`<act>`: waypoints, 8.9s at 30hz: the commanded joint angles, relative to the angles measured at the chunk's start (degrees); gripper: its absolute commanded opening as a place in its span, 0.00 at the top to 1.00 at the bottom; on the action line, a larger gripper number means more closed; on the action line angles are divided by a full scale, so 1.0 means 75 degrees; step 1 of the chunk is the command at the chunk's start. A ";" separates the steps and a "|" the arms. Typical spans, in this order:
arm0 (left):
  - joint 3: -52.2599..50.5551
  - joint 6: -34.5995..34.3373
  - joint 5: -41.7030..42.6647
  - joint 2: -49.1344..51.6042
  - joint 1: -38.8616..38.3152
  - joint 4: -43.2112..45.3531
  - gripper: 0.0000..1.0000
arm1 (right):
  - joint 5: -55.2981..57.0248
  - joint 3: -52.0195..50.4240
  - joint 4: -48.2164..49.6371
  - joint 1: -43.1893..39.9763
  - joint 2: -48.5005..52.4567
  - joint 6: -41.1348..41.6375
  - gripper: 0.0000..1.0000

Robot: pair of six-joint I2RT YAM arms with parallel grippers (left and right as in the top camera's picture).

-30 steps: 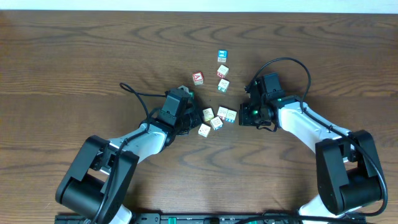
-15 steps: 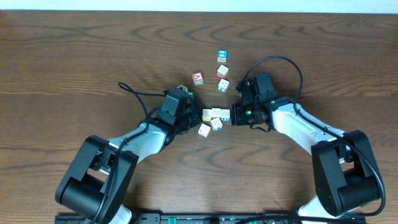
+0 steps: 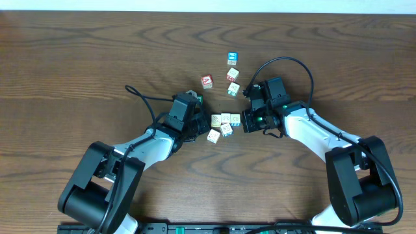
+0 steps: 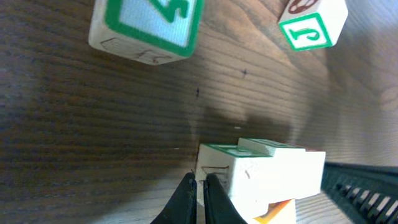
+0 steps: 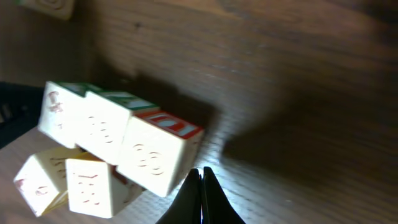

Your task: Lift 5 blocks

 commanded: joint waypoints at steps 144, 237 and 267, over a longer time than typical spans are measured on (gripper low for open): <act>-0.0073 0.2527 -0.2022 -0.4159 0.1536 -0.4870 0.50 | 0.2340 0.0350 -0.0463 0.2369 -0.0015 0.0073 0.80; -0.0076 0.2524 -0.2162 -0.4153 0.1536 -0.4870 0.46 | 0.2060 0.0242 -0.1014 0.0726 -0.0277 0.1778 0.82; -0.0076 0.2527 -0.2168 -0.4153 0.1536 -0.4870 0.46 | 0.2060 0.0242 -0.0860 0.0726 -0.0207 0.1772 0.65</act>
